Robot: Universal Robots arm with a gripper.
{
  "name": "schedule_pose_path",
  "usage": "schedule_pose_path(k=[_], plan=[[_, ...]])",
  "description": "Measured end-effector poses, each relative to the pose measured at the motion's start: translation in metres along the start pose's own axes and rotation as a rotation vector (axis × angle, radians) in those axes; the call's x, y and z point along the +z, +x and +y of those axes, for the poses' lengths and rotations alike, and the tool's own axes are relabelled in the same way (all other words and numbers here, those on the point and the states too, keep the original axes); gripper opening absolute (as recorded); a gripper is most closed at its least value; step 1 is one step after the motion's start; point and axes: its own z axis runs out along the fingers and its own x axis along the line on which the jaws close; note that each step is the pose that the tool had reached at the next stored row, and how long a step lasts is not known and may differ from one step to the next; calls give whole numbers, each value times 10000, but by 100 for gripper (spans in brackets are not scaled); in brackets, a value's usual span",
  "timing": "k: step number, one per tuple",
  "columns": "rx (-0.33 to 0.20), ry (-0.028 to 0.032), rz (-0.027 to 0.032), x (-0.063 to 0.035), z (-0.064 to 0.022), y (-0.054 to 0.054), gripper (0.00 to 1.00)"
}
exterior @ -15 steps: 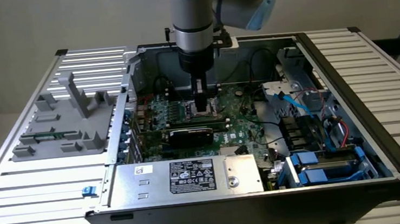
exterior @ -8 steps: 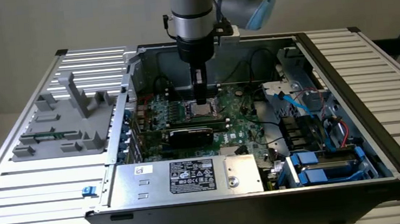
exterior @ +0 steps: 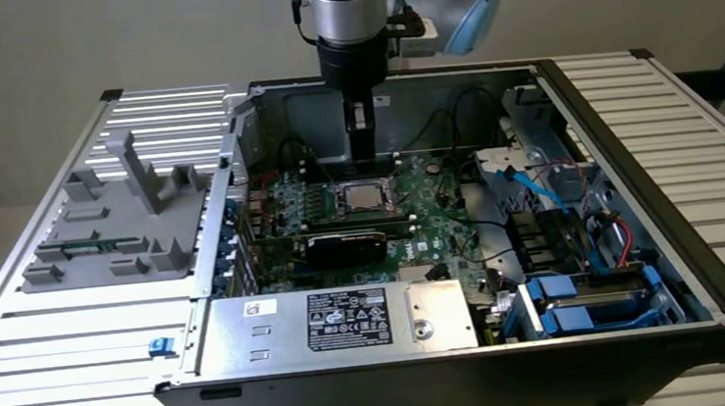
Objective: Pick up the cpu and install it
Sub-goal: 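Place the cpu into insertion slot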
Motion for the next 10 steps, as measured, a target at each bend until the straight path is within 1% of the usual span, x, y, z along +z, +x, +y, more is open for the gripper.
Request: schedule_pose_path(k=[3,5,10], plan=[[2,9,0,-109,5,2,64],[2,18,-2,-150,7,4,64],[2,19,0,-156,8,4,64]])
